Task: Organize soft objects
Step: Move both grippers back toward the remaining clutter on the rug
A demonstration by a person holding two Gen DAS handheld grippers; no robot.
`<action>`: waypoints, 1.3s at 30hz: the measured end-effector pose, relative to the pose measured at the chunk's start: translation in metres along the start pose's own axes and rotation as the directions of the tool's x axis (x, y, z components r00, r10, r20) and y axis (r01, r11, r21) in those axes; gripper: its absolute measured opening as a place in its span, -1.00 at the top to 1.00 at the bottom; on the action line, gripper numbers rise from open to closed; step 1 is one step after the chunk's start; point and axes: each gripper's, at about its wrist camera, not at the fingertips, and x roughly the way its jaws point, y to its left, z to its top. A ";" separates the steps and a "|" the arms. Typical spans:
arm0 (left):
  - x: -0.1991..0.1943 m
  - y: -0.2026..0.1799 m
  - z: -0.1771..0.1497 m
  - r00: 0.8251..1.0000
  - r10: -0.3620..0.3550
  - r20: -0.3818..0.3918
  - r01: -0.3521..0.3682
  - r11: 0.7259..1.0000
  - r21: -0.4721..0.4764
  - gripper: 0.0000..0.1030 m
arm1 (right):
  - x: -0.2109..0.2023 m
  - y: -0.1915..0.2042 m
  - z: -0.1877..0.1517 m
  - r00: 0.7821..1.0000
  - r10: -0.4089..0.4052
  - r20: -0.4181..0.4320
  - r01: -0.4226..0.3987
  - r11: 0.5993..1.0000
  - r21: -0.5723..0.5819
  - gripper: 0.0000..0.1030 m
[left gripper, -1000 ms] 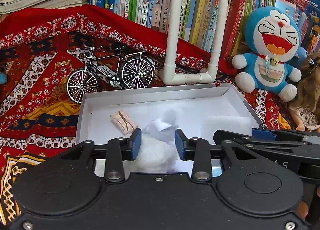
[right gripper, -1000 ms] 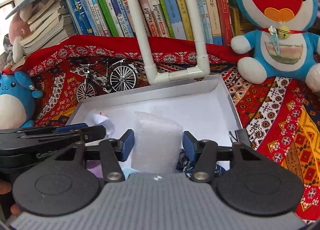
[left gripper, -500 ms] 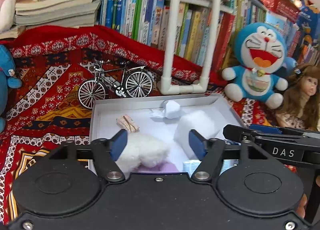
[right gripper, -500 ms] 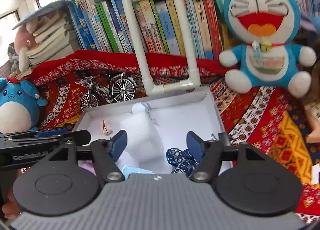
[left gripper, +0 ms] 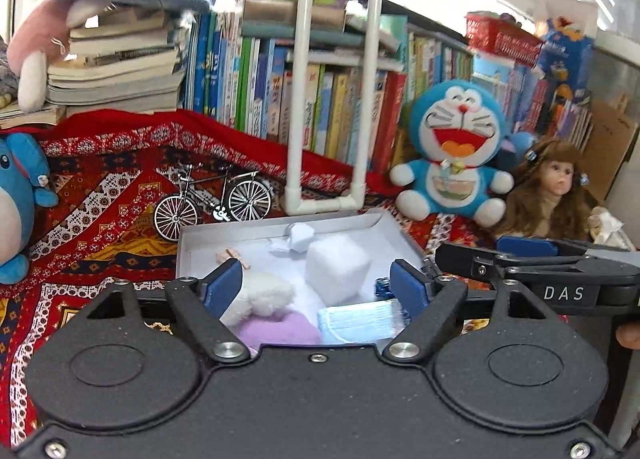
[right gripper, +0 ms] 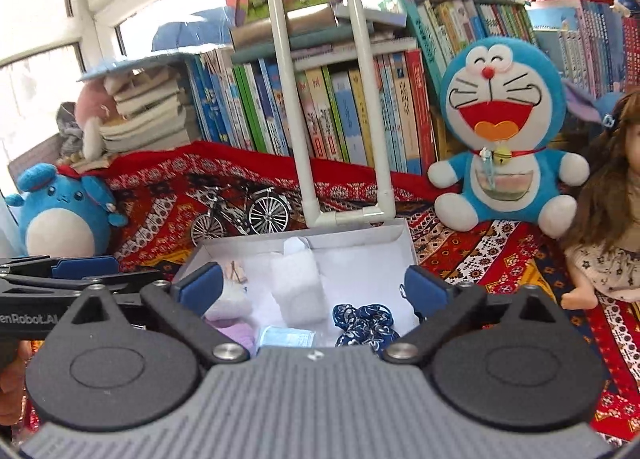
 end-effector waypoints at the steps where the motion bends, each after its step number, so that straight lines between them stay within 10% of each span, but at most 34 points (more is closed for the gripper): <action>1: -0.006 -0.002 -0.001 1.000 -0.007 0.007 0.007 1.000 -0.004 -0.56 | -0.006 -0.001 -0.001 1.000 0.004 0.007 -0.004 1.000 -0.004 -1.00; 39: -0.150 -0.104 -0.148 0.964 -0.149 0.219 0.140 0.989 0.055 -0.66 | -0.169 -0.037 -0.102 0.966 -0.075 0.247 0.114 0.982 -0.149 -1.00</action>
